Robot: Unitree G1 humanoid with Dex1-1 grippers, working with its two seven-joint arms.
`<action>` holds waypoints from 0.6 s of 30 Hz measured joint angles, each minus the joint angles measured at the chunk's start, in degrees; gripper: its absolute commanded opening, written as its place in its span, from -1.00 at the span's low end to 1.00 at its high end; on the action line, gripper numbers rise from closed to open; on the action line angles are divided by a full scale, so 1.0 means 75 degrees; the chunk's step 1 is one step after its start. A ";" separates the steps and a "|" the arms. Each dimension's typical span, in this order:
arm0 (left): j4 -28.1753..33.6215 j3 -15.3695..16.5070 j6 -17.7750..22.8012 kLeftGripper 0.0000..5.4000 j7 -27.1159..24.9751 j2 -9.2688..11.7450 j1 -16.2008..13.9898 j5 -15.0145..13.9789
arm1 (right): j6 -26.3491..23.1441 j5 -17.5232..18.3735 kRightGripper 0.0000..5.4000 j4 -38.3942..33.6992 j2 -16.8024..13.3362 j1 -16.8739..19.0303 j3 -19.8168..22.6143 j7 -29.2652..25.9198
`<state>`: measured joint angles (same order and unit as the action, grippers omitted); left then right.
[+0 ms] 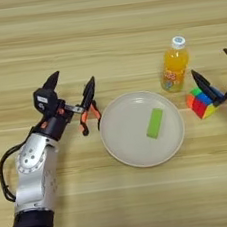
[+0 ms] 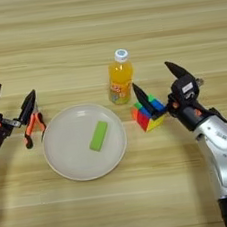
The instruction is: Move the objects on the table
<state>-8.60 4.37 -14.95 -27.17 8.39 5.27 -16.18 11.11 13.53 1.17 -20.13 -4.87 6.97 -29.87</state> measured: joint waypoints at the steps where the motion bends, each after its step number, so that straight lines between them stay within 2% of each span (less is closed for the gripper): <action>1: -0.0120 0.0035 -0.0091 1.00 0.0136 -0.0009 0.0024 0.0046 | -0.0215 -0.0048 0.99 -0.0110 0.0001 -0.0123 -0.0040 0.0126; 8: -0.0595 0.0150 -0.0480 1.00 0.0784 -0.0091 0.0100 0.0526 | -0.1054 -0.0304 0.99 -0.0383 0.0001 -0.1035 -0.0398 0.0358; 11: -0.0757 0.0182 -0.0722 1.00 0.1243 -0.0114 0.0118 0.0921 | -0.1277 -0.0378 0.99 -0.0297 0.0039 -0.1440 -0.0536 0.0434; 13: -0.0815 0.0223 -0.0832 1.00 0.1491 -0.0117 0.0152 0.1022 | -0.1416 -0.0380 0.99 -0.0154 0.0106 -0.1644 -0.0624 0.0433; 14: -0.0864 0.0252 -0.0923 1.00 0.1676 -0.0118 0.0195 0.1214 | -0.1468 -0.0385 0.99 -0.0006 0.0177 -0.1762 -0.0699 0.0433; 17: -0.0926 0.0278 -0.1080 1.00 0.1948 -0.0145 0.0213 0.1311 | -0.1583 -0.0409 0.99 0.0430 0.0246 -0.1963 -0.0727 0.0438; 18: -0.0976 0.0294 -0.1146 1.00 0.2133 -0.0155 0.0246 0.1454 | -0.1649 -0.0423 0.99 0.0833 0.0326 -0.2208 -0.0780 0.0435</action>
<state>-15.92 6.58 -23.55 -11.18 7.23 7.11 -5.27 -1.25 10.36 7.42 -17.69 -21.42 1.12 -26.61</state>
